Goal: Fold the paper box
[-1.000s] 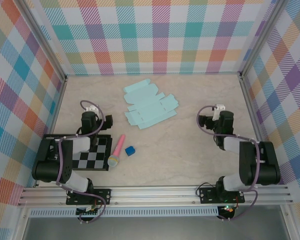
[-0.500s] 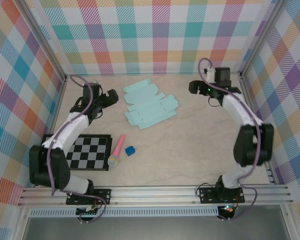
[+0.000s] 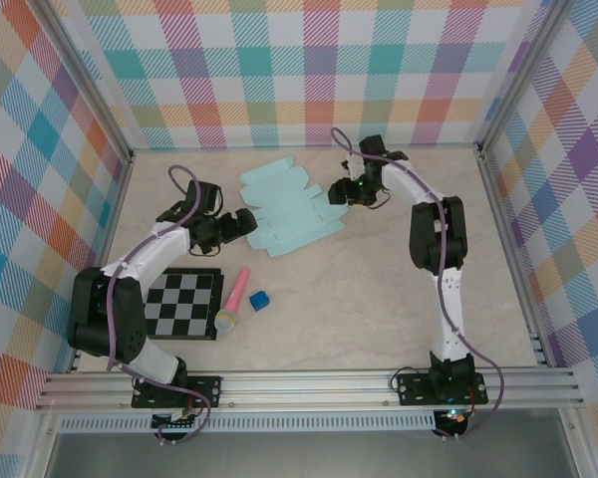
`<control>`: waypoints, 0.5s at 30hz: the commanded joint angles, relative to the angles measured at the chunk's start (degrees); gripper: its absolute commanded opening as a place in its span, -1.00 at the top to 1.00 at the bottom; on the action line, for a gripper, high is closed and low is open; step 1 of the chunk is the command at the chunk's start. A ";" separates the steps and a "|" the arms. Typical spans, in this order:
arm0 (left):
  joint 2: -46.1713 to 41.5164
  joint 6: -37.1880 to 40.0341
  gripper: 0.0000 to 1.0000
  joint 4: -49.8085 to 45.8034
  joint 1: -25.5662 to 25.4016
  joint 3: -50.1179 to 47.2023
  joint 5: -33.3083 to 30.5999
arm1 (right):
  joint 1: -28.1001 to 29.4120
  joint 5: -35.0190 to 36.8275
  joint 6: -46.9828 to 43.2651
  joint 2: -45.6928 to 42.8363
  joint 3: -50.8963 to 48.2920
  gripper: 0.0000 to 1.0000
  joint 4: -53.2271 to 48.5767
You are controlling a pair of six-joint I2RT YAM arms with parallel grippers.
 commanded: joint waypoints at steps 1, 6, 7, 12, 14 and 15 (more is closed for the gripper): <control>-0.75 0.79 -1.00 -2.60 -0.19 -0.07 1.28 | -0.24 0.89 -1.67 2.08 4.65 -0.31 -5.81; 0.88 1.40 -1.00 -3.23 -0.19 0.68 1.22 | -0.22 0.48 -2.98 3.90 7.59 -0.34 -7.17; 1.47 1.43 -1.00 -3.32 -0.17 0.79 1.14 | -0.23 0.95 -3.07 4.37 7.99 -0.34 -7.12; 4.52 0.11 -0.98 -2.50 -0.19 1.95 3.90 | -0.22 -1.64 -4.47 7.53 11.67 -0.31 -8.81; 5.53 -0.43 -0.95 -2.28 -0.19 2.69 5.49 | -0.12 -2.63 -4.29 8.38 12.15 -0.18 -8.96; 5.85 -0.63 -0.95 -2.27 -0.17 3.04 5.95 | -0.13 -3.32 -4.35 8.44 11.90 -0.16 -8.63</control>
